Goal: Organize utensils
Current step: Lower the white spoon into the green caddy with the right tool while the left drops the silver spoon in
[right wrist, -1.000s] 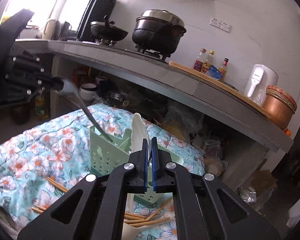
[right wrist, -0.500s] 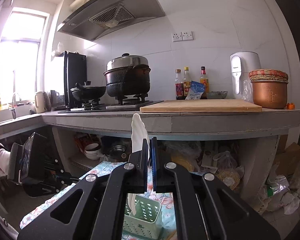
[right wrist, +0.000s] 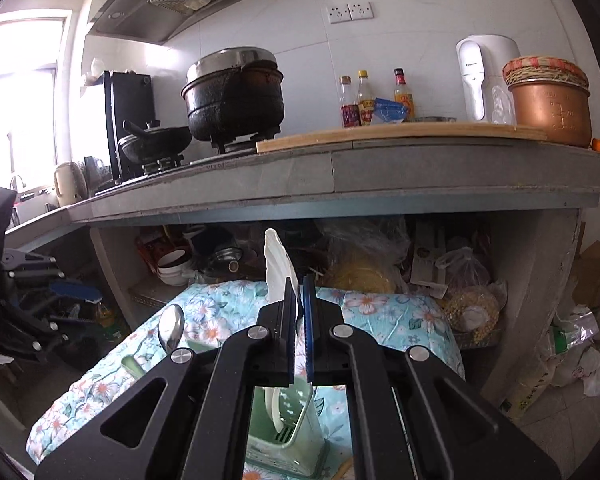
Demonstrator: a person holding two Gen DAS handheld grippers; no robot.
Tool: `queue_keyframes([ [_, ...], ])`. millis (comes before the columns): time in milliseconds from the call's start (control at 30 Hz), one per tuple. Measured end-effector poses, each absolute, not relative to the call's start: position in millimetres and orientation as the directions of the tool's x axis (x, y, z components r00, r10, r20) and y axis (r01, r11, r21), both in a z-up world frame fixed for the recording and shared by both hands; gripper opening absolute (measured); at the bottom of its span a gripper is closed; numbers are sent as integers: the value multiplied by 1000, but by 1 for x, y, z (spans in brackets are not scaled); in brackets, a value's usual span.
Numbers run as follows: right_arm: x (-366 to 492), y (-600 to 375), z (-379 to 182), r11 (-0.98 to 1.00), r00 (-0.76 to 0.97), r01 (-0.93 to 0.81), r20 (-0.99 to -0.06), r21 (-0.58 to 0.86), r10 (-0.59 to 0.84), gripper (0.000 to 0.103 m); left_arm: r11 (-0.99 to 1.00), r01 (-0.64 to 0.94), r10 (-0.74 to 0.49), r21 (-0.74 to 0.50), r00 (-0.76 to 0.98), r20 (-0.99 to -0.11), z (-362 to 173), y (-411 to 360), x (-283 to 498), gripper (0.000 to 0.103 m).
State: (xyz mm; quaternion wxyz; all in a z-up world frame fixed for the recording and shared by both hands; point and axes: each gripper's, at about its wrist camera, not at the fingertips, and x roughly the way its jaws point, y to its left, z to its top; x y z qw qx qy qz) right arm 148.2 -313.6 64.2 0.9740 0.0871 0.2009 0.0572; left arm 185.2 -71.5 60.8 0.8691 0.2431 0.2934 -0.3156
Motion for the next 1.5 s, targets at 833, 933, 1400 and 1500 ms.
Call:
queue_keyframes([
  [833, 55, -313, 48, 963, 872, 23, -476, 269, 112, 79, 732, 663, -620, -157, 552, -558, 23, -45, 149, 60],
  [933, 42, -308, 35, 954, 843, 52, -525, 296, 117, 85, 720, 670, -633, -181, 526, -569, 11, -50, 143, 60],
  [1400, 6, -305, -15, 916, 761, 122, -629, 383, 161, 86, 701, 682, -635, -209, 463, -619, -20, -81, 126, 62],
  [1500, 7, -309, -15, 913, 762, 129, -628, 386, 158, 86, 705, 680, -627, -204, 462, -627, -22, -86, 125, 62],
])
